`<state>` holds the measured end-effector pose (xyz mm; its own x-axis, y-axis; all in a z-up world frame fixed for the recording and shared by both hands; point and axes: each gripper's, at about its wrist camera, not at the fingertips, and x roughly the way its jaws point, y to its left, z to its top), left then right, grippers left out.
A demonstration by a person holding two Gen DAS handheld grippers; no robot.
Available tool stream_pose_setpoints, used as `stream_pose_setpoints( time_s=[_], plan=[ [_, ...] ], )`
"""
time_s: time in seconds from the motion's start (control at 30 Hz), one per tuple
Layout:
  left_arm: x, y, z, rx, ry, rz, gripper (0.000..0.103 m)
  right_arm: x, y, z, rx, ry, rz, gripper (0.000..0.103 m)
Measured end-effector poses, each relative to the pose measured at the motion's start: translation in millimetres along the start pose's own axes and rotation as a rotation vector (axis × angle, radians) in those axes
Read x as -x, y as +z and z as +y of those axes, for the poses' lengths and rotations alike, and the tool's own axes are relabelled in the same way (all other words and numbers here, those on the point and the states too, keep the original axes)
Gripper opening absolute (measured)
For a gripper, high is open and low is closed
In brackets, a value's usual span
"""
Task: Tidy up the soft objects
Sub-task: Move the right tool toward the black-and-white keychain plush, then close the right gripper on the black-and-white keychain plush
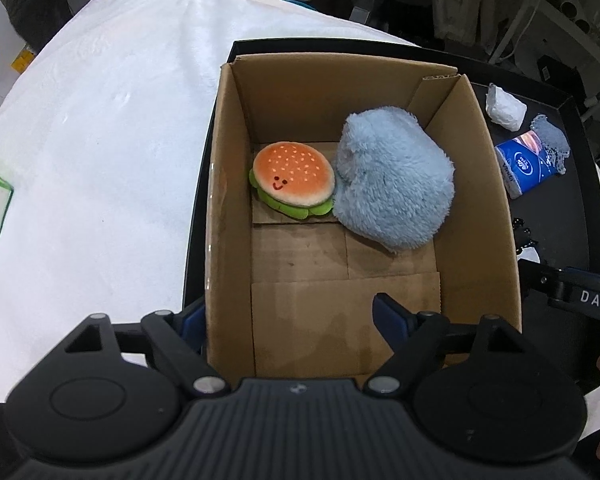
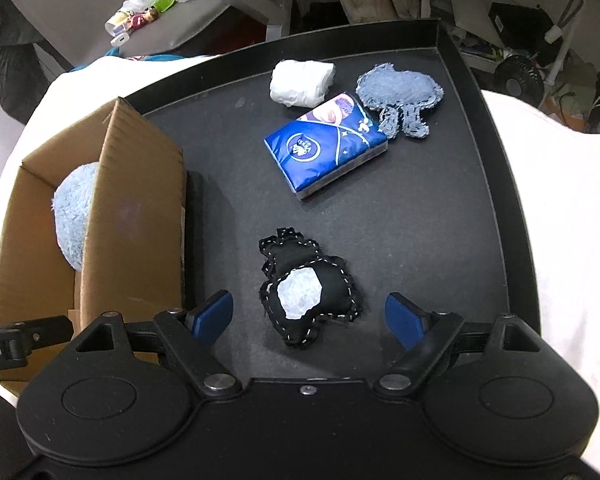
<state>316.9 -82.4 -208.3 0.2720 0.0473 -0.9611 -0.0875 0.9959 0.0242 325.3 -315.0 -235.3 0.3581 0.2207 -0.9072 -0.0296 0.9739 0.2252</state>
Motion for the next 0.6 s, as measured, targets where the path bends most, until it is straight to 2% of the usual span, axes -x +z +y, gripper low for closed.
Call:
stream_pose_setpoints(
  time_s=[0.2, 0.3, 0.37, 0.47, 0.6],
  plan=[
    [-3, 3, -2, -0.005, 0.013, 0.002, 0.083, -14, 3, 1, 0.027, -0.045, 0.011, 0.076],
    [-4, 3, -3, -0.008, 0.015, 0.004, 0.083, -18, 4, 4, 0.056, -0.091, -0.003, 0.064],
    [-4, 3, -4, -0.01, 0.013, 0.004, 0.083, -17, 4, 6, 0.08, -0.107, -0.015, 0.048],
    [-3, 3, -2, -0.006, 0.007, 0.004, 0.083, -16, 2, 7, 0.086, -0.105, -0.028, 0.04],
    [-1, 2, 0, -0.007, 0.001, 0.002, 0.083, -9, 2, 1, 0.054, -0.066, -0.039, 0.036]
  ],
)
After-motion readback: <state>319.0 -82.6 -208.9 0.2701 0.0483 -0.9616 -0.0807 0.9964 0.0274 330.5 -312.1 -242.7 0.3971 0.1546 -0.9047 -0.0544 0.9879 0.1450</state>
